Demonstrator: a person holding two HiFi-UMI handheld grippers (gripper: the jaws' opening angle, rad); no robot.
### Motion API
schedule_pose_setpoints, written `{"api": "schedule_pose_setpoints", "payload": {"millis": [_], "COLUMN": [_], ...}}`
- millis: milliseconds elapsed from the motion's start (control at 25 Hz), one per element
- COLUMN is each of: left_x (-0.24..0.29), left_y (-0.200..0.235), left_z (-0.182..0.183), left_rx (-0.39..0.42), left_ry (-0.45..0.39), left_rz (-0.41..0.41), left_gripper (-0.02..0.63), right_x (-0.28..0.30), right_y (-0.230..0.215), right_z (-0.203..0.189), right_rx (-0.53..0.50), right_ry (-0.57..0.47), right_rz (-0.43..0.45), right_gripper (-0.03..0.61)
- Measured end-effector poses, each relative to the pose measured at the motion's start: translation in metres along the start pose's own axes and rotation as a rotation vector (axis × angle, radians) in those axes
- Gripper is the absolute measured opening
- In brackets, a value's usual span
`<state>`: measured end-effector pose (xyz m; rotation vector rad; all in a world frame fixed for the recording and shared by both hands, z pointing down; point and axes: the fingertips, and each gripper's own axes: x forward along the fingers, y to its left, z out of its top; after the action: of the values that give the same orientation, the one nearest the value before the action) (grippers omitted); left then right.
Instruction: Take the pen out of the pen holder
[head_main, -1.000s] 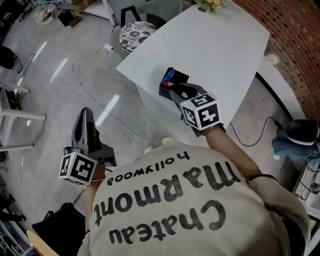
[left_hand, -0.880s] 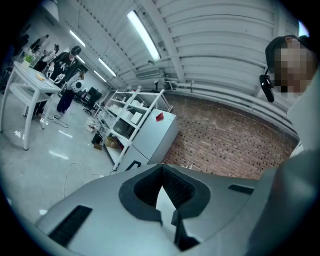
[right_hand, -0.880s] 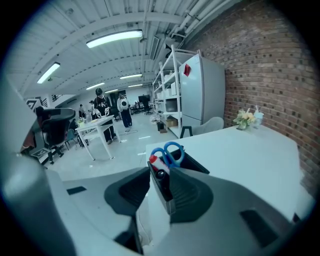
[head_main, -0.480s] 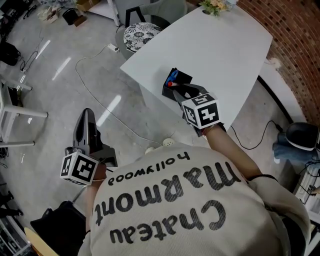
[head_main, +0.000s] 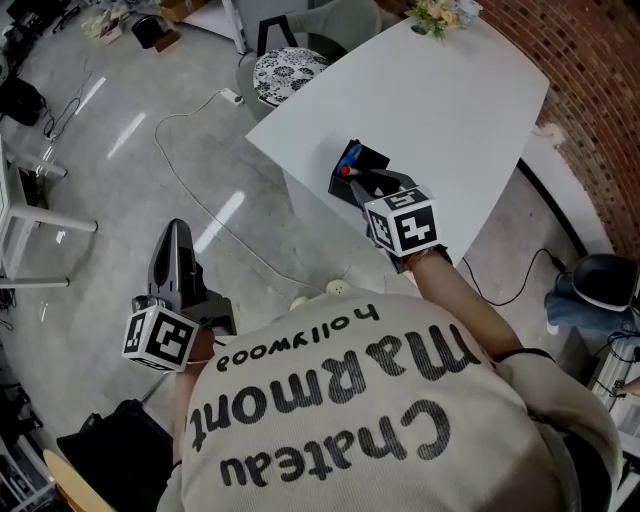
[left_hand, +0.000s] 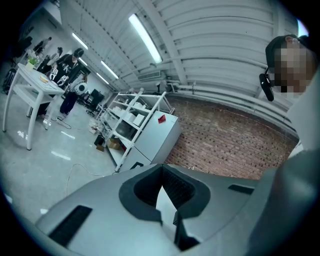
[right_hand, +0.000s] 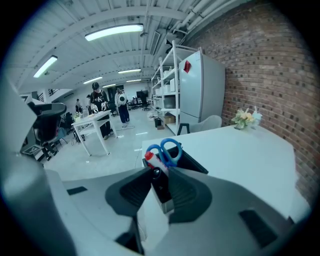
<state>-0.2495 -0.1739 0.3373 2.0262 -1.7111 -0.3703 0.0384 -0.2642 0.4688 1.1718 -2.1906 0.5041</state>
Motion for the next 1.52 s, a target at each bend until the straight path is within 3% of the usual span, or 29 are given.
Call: {"api": "schedule_pose_setpoints", "payload": {"millis": [1520], "left_x": [0.004], "left_y": [-0.003], "left_z": [-0.011], "left_rx": [-0.005], "left_ry": [0.029], "left_rz": [-0.011], "left_gripper": [0.0], "right_x": [-0.008], "right_y": [-0.013], "right_z": [0.0], "right_rx": [0.056], "right_ry": [-0.048], "right_rz": [-0.026], "right_gripper": [0.091]}}
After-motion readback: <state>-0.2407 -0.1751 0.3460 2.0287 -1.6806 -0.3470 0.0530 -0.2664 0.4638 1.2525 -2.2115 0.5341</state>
